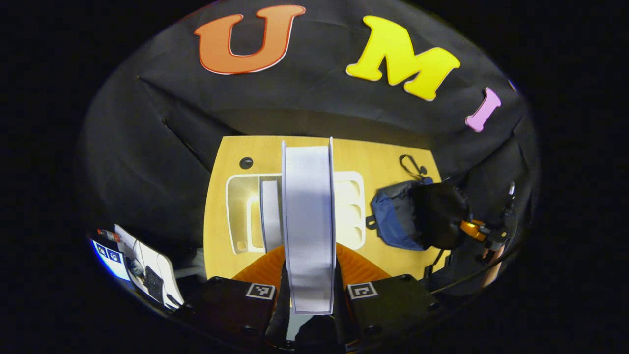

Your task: Open the schoolbag, grab two books from the bookshelf and put them into the schoolbag.

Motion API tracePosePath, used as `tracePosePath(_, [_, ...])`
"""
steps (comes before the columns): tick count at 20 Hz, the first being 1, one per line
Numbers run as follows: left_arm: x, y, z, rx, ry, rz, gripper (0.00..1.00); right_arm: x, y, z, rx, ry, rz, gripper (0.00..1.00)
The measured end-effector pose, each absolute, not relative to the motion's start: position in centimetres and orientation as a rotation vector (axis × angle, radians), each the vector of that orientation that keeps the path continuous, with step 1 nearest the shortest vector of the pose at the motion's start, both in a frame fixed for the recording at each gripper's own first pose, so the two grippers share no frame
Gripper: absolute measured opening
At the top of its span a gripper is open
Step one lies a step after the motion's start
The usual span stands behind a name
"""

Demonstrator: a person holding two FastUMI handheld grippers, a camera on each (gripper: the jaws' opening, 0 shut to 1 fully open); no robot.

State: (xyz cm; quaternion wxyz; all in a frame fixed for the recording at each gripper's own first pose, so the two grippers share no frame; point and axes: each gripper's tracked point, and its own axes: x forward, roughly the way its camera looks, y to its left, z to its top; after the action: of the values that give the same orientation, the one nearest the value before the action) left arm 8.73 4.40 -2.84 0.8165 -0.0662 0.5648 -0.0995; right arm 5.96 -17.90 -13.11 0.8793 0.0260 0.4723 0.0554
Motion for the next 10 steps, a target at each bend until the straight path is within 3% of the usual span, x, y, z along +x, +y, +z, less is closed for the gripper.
tracePosePath(4, [8.4,-0.8,-0.3,-0.311,1.169,-0.328,0.39,5.7,-18.3,-12.8,0.069,0.980,0.096,0.00])
tracePosePath(10, [6.6,-8.9,-3.7,-0.460,1.255,-0.472,0.39,5.1,-19.3,-12.8,0.069,0.964,0.066,0.00])
